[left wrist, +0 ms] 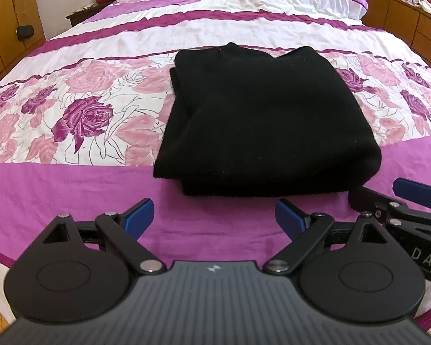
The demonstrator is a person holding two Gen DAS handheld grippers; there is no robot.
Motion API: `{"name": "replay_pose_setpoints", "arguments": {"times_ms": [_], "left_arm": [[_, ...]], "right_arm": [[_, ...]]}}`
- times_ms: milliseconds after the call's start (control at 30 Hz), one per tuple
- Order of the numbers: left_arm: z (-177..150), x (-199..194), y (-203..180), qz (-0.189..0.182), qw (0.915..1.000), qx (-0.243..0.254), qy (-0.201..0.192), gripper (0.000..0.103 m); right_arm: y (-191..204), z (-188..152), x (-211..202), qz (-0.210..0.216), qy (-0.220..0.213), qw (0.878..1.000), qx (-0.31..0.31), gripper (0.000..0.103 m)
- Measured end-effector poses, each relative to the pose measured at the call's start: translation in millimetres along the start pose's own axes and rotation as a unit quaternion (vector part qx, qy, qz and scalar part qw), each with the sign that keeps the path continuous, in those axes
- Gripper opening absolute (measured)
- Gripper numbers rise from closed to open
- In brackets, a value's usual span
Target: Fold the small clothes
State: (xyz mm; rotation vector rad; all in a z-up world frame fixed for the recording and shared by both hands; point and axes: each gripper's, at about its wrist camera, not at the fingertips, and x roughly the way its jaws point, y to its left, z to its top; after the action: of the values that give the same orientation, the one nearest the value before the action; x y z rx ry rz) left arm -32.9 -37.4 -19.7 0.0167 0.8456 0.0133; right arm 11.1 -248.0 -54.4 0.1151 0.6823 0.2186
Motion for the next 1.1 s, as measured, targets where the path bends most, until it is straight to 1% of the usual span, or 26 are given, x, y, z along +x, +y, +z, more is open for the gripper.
{"name": "replay_pose_setpoints", "arguments": {"times_ms": [1100], "left_arm": [[-1.0, 0.2, 1.9, 0.0, 1.0, -0.004, 0.003, 0.094]], "right_arm": [[-1.4, -1.1, -0.8, 0.003, -0.001, 1.0, 0.004, 0.068]]}}
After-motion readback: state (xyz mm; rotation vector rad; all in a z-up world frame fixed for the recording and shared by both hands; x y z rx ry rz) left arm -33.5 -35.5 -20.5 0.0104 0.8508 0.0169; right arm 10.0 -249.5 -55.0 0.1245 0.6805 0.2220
